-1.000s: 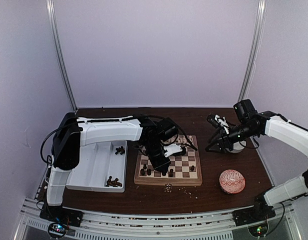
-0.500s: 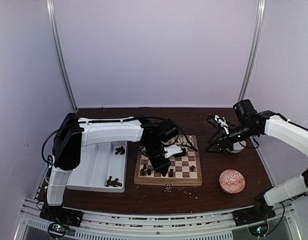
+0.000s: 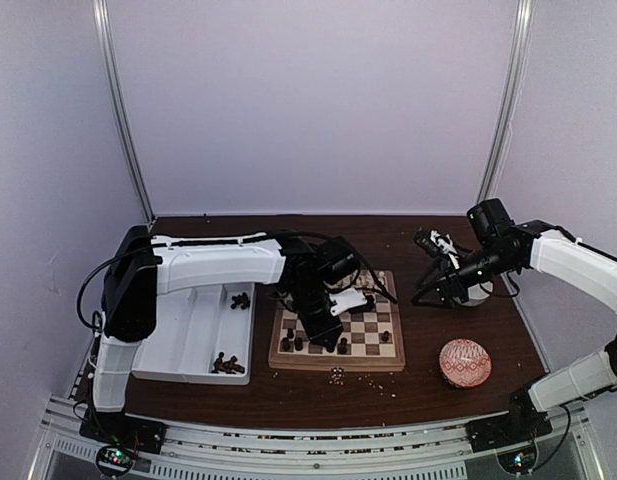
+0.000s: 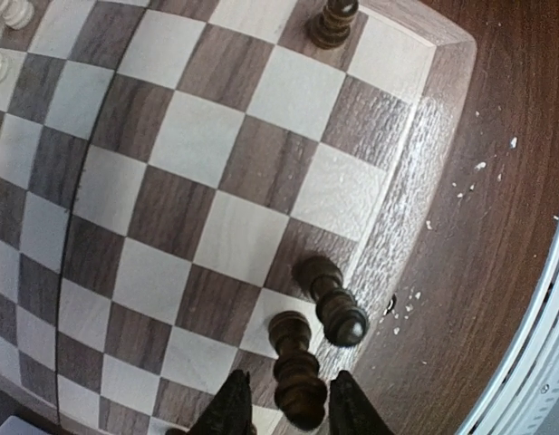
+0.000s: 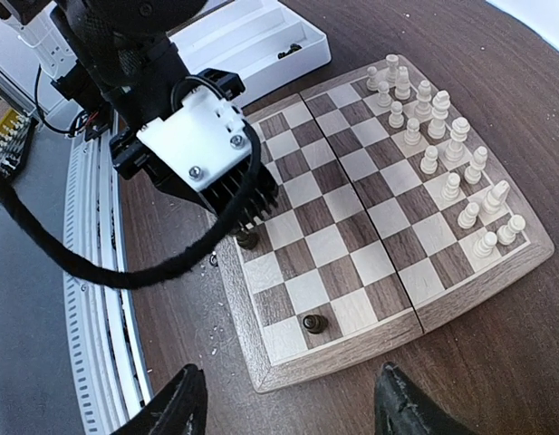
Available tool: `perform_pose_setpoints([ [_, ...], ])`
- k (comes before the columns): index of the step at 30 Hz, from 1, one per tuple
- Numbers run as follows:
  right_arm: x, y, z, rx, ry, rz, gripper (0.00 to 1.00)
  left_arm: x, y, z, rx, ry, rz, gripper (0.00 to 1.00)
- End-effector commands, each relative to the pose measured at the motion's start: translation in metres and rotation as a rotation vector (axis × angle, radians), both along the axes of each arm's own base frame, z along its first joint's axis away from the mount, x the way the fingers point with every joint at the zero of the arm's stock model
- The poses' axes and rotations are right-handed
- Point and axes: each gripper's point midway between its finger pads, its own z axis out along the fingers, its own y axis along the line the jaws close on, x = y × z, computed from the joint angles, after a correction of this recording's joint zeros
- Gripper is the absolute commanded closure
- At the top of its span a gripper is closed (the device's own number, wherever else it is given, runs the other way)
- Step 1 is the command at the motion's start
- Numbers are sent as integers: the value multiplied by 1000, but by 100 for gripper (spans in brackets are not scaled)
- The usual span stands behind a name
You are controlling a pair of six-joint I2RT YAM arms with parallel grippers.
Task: Set up the chess pieces on the board
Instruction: Place the king at e8, then pick up the chess pile from the storage box.
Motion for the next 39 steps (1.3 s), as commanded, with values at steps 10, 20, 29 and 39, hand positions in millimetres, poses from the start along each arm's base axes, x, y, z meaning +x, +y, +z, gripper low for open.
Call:
perform_pose_setpoints([
  [10, 3, 3, 13, 31, -13, 3, 37, 34, 97, 123, -29, -271, 308, 66],
  [20, 20, -4, 6, -34, -17, -69, 40, 94, 233, 93, -34, -259, 918, 63],
  [29, 20, -6, -10, -66, 45, -77, 43, 111, 218, 48, -54, -110, 932, 69],
  [39, 15, -8, -21, -75, 53, -75, 43, 16, 209, 30, 65, 48, 853, 64],
])
